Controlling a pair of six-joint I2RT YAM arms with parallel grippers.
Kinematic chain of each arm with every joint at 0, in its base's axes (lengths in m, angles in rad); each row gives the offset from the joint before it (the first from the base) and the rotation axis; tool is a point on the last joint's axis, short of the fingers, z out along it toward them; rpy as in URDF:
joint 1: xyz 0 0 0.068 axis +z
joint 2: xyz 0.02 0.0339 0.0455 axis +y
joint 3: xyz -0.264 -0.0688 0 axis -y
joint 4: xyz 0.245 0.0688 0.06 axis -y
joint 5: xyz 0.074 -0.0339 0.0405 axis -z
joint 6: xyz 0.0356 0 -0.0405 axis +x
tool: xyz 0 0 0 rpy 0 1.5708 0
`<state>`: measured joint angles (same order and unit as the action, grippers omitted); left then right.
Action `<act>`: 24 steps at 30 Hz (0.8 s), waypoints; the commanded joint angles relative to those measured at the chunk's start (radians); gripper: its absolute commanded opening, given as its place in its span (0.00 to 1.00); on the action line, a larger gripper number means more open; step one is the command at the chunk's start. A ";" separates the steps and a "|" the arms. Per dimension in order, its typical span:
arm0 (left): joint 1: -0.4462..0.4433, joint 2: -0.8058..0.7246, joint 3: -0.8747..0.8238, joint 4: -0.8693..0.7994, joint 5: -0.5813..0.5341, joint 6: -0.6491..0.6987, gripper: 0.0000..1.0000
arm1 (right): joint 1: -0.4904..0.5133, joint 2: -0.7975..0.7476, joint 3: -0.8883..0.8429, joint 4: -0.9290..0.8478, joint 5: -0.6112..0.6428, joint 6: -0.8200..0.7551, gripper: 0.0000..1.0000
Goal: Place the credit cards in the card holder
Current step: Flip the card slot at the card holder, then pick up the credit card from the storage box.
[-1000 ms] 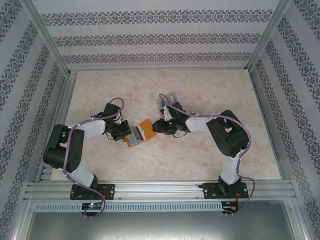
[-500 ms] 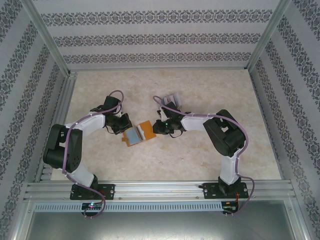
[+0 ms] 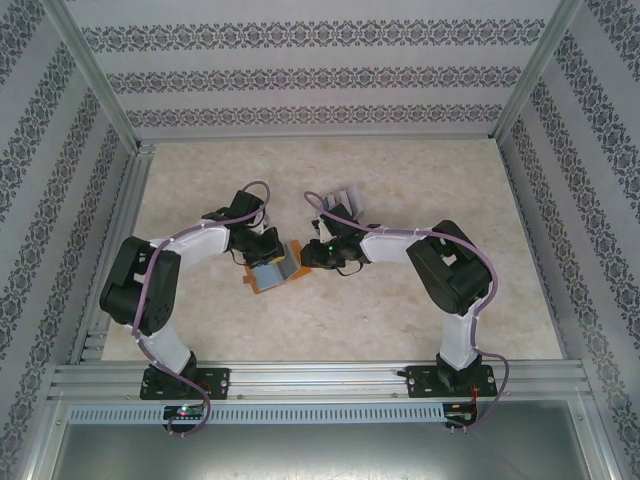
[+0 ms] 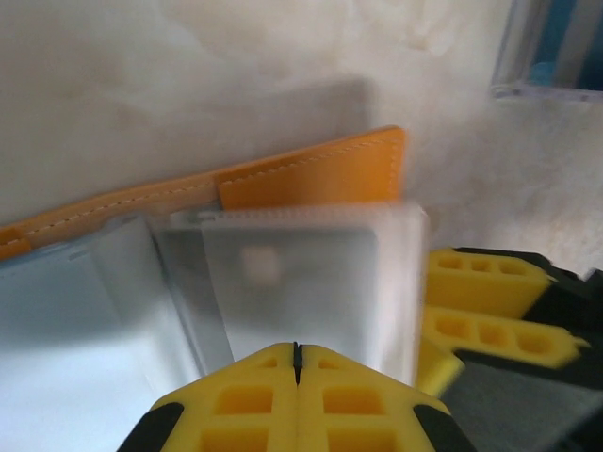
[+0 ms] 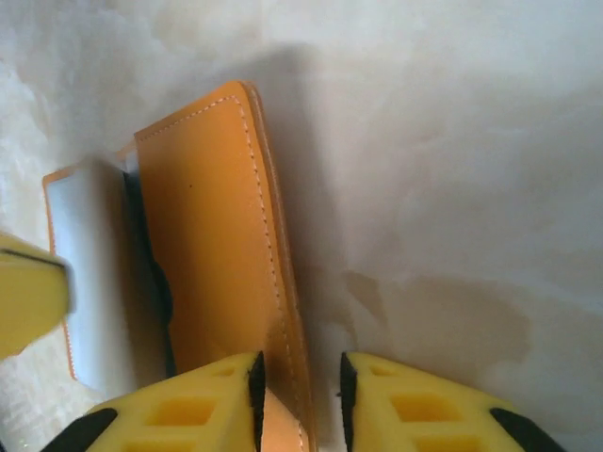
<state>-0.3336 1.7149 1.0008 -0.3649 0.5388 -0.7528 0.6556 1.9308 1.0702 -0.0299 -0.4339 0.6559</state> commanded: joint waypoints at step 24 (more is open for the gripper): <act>-0.042 0.115 0.276 0.002 0.034 0.035 0.06 | -0.331 -0.276 0.109 -0.386 0.106 -0.241 0.49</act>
<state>-0.3515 1.7985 1.2285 -0.3668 0.5518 -0.7399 0.3527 1.6218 1.1194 -0.3420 -0.3641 0.4839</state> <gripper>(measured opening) 0.054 0.484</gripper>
